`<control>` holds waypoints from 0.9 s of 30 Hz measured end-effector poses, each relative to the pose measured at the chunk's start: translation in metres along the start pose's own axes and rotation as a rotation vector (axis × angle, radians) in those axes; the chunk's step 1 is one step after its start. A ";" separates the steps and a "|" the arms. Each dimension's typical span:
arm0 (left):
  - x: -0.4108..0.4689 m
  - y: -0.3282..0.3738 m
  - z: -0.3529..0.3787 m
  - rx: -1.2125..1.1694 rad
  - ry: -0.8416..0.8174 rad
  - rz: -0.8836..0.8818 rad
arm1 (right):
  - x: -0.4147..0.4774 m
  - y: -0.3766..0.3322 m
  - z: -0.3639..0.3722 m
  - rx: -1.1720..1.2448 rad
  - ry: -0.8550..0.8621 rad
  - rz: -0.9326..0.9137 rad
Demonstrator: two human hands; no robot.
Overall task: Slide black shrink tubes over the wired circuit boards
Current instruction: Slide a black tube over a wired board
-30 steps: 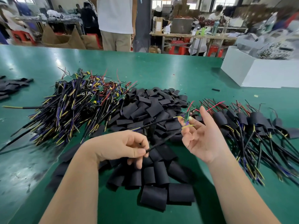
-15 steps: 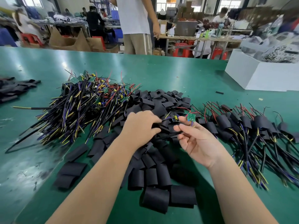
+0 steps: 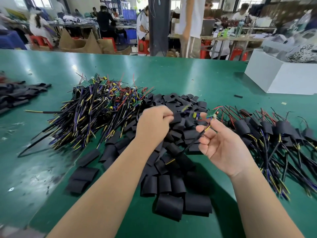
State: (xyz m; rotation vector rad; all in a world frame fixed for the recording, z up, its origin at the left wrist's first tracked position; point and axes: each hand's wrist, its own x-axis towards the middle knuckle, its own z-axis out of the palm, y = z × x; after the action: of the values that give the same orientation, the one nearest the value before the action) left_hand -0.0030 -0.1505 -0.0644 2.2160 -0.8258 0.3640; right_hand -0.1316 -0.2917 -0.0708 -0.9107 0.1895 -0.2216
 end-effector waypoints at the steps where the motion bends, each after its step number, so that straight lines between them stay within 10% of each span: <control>1: 0.001 0.003 -0.009 -0.072 0.108 -0.008 | -0.001 -0.001 0.000 -0.008 -0.006 -0.007; 7: 0.011 -0.032 -0.082 -0.050 0.407 -0.221 | -0.002 0.000 -0.001 0.025 -0.058 -0.032; 13: -0.003 -0.081 -0.104 0.387 0.152 -0.604 | 0.000 0.001 0.001 0.078 -0.022 -0.053; 27: -0.034 0.051 -0.007 -0.389 -0.081 0.148 | 0.002 0.007 0.011 0.135 0.056 -0.141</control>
State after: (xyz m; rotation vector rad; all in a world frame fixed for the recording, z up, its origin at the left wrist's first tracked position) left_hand -0.0625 -0.1565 -0.0483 1.8232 -1.0146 0.1656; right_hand -0.1263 -0.2793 -0.0701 -0.7852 0.1602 -0.3866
